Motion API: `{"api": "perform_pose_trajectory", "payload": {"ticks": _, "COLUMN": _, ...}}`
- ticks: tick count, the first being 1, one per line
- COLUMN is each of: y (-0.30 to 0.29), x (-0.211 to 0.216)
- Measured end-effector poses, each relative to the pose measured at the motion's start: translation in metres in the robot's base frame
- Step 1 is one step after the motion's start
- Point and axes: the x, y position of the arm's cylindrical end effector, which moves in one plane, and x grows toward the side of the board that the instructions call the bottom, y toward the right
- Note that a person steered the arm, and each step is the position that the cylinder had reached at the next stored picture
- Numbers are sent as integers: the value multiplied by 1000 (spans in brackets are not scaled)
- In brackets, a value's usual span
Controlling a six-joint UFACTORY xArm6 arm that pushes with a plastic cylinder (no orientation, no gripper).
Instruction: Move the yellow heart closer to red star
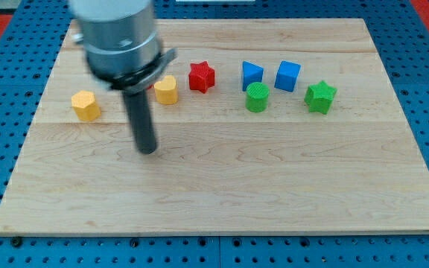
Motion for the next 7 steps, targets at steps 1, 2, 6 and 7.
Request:
{"api": "perform_pose_trajectory", "payload": {"ticks": 1, "y": -44, "x": -15}}
{"api": "perform_pose_trajectory", "payload": {"ticks": 2, "y": -57, "x": -70}}
{"api": "perform_pose_trajectory", "payload": {"ticks": 6, "y": 17, "x": -142}}
{"api": "perform_pose_trajectory", "payload": {"ticks": 7, "y": 17, "x": -156}}
